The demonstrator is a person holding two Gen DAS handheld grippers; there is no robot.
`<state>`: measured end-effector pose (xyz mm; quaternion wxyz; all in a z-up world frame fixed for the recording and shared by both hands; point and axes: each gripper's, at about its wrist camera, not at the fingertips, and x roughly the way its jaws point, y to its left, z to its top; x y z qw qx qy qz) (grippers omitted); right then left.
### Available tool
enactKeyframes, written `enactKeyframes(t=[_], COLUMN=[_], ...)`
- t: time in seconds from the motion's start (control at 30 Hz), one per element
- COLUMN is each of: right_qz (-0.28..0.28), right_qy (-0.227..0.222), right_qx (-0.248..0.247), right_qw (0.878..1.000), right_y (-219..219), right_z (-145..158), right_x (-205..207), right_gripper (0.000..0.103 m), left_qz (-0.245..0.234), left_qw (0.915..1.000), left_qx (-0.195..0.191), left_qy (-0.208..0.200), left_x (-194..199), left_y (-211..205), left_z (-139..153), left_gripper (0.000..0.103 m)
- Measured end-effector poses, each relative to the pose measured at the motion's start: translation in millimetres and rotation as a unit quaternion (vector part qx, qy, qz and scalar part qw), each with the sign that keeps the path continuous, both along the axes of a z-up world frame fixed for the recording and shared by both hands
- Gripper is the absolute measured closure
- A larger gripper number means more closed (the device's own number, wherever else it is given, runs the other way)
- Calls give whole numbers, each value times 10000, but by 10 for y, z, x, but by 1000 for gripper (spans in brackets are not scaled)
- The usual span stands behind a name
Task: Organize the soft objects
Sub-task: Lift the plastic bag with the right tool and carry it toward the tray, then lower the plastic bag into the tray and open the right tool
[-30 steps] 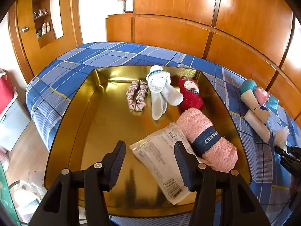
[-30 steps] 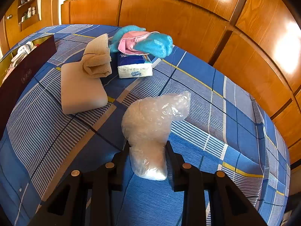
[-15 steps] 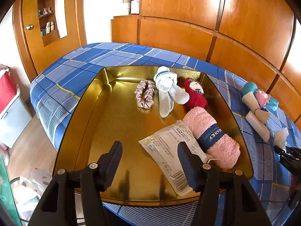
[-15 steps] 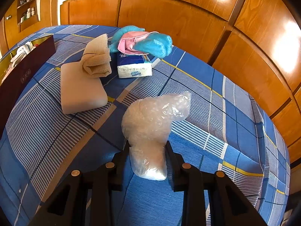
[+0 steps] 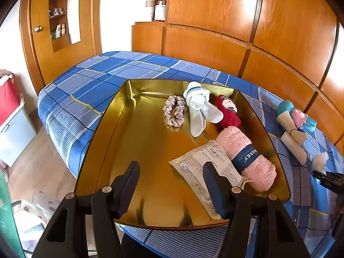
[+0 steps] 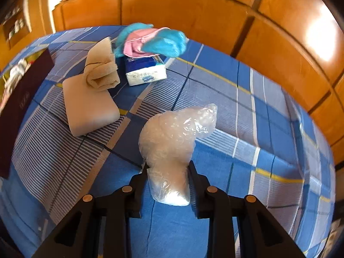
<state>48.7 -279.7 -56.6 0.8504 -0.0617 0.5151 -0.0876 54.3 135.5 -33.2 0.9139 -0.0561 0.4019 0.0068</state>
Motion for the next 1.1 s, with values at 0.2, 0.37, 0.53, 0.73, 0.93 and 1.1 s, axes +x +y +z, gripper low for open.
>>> enactKeyframes(t=[0.2,0.37,0.53,0.73,0.93,1.1], right_qz=[172,775,1556,2267,2563,2837], right_qy=[-422,-686,-804,-744,-617,-398], right_qx=[234,385,559,859,1194,1411], right_qw=[9987,9939,9830,9673,9572,9476], right_y=[165,565,1134,1735,2128,2491], right_z=[315,553,672,702,662,582], right_x=[-46,-3,80,158,237,382], right_gripper=[74,74,74,74,74,74], left_qz=[75,91,132,177,250,454], left_qw=[9999,9999,9999,9998,9996,9988], left_qx=[13,-16,-17,-13,-24,-81], left_qy=[-108,-72,-103,-89,-129,-167], left_x=[-20,-14,-29,-33,-71,-75], left_y=[62,93,132,191,273,422], left_z=[28,8,19,8,8,26], left_gripper=[41,41,41,41,41,41])
